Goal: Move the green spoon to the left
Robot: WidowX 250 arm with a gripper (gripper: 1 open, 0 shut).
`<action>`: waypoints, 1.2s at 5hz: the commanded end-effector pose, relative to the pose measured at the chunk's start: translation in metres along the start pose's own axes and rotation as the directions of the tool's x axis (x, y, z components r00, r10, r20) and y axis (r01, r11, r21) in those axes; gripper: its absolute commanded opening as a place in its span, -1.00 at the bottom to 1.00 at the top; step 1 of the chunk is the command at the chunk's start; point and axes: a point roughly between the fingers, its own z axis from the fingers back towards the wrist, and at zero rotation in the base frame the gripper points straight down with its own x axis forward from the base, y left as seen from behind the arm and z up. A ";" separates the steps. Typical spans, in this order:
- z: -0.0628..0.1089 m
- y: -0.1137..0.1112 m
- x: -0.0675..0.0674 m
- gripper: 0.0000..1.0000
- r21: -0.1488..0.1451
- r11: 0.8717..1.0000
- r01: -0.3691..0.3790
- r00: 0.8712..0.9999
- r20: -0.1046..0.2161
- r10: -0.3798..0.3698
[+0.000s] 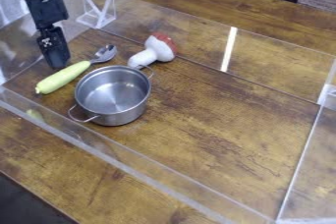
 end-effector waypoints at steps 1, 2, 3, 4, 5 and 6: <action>0.009 -0.004 0.013 -1.00 0.040 0.997 0.064 0.998 -0.007 -0.063; 0.006 -0.008 0.021 1.00 0.028 0.994 0.105 0.994 -0.020 -0.105; 0.010 0.006 0.023 1.00 0.035 0.997 0.071 0.997 -0.011 -0.071; 0.013 0.015 0.027 1.00 0.044 0.998 0.034 0.999 0.001 -0.034; 0.016 0.012 0.024 1.00 0.043 0.998 0.040 0.999 -0.002 -0.040; 0.015 0.015 0.040 1.00 0.042 0.999 0.018 1.000 -0.010 -0.018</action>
